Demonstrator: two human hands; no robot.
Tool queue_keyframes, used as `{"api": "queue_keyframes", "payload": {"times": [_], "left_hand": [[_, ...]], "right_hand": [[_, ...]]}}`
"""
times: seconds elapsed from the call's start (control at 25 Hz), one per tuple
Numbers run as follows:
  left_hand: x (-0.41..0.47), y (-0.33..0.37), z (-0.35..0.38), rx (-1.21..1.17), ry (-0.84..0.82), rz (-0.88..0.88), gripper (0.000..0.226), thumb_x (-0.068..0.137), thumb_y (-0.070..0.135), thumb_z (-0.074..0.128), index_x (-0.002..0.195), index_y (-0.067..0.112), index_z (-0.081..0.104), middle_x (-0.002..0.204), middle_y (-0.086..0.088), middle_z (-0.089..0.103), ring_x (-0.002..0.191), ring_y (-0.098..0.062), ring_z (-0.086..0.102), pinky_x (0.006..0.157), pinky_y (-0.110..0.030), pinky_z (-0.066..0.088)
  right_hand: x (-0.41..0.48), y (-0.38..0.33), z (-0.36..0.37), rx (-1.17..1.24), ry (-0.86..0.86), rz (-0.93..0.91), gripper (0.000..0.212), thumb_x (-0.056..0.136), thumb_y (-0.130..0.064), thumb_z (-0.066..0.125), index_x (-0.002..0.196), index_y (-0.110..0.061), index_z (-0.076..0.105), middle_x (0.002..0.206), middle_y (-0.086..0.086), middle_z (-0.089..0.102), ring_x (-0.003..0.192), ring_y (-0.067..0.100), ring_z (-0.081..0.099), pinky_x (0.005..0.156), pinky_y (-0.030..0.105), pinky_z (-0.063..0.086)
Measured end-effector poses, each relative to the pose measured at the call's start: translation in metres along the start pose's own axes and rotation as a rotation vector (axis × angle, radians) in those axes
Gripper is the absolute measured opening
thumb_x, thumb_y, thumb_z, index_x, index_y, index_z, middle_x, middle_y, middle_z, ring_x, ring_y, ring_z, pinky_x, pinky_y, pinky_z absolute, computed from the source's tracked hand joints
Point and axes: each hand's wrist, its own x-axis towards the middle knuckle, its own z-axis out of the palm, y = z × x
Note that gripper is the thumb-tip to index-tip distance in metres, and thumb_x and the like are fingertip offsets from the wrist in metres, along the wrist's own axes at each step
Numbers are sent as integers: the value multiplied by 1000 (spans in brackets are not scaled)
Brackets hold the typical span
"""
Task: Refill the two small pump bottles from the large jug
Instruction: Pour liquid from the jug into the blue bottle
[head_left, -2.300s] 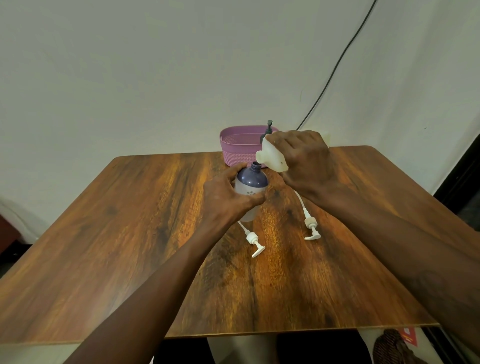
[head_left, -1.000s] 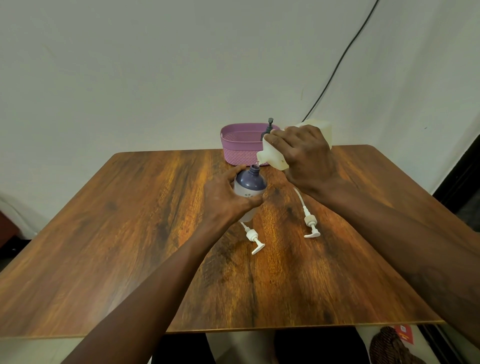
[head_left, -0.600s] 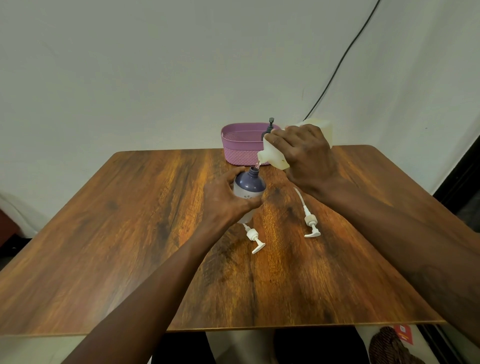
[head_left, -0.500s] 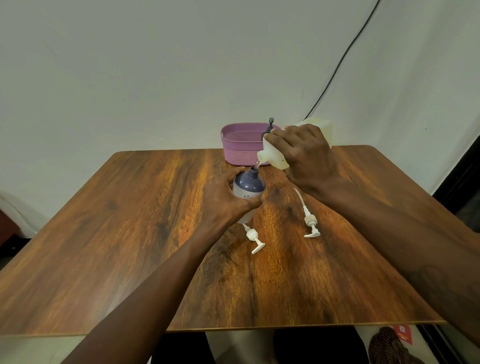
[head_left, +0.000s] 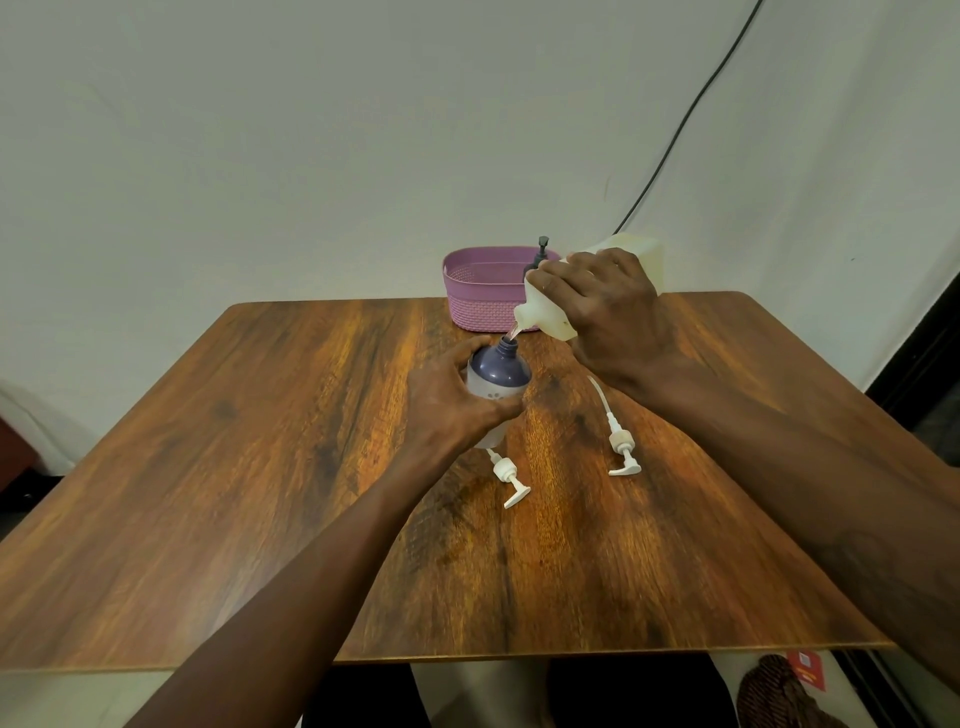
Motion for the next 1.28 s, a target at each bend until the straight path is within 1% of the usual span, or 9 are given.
{"api": "queue_keyframes", "payload": {"times": [0.12,0.36,0.52,0.64,0.76,0.92,1.04,1.2,1.28], "left_hand": [[0,0,0,-9,1,6,82,58,62,73,129,21,65,115,7,70,98,-4,60,84,-14,46],[0,-3,2,2,-1,-8,83,58,61,75,131,22,65,118,7,71,99,-2,59,82,-9,42],[-1,-3,1,7,0,-11,83,58,62,74,130,22,65,115,8,70,96,-2,58,80,-7,40],[-1,-3,1,12,-1,-17,84,57,63,73,130,22,65,116,7,70,96,-4,59,81,-12,44],[-1,-4,2,14,5,-14,84,58,63,74,131,22,65,117,6,70,99,-4,59,86,-20,48],[0,-6,2,19,2,-16,86,58,64,74,132,21,64,119,6,70,100,-4,58,86,-18,47],[0,-8,2,21,2,-13,88,58,66,73,133,20,64,120,5,70,101,-4,59,89,-22,49],[0,-7,2,20,3,-3,86,58,65,73,132,22,64,120,5,71,100,-4,58,84,-11,42],[0,-7,3,20,2,-3,86,58,65,74,132,22,64,120,5,70,100,-4,59,83,-10,42]], "right_hand": [[0,-1,0,-8,-1,-11,73,67,-7,89,135,-10,62,134,16,65,120,40,61,102,55,44],[-1,0,0,-7,0,-16,73,67,-5,89,135,-10,63,134,16,66,119,40,62,102,55,44],[-2,-2,0,-1,7,-20,73,65,-6,91,133,-9,65,131,17,67,116,41,63,101,57,46],[-1,-2,0,2,-12,-25,73,66,-5,90,134,-9,64,133,17,66,118,41,62,102,57,44],[0,-2,-2,1,-16,-28,72,67,-4,89,134,-8,64,133,17,66,118,41,62,102,57,44],[1,-4,-4,-7,-18,-41,69,69,-4,88,133,-8,64,132,17,66,118,41,62,102,56,44],[1,-3,-5,-11,-21,-44,68,69,-3,87,133,-8,64,132,18,66,118,42,62,102,56,44],[2,-3,-6,-6,-29,-65,64,73,-4,84,133,-8,64,133,17,66,119,42,61,103,55,43],[2,-4,-5,-6,-29,-74,62,74,-5,84,132,-7,64,133,18,66,119,42,61,102,55,43]]}}
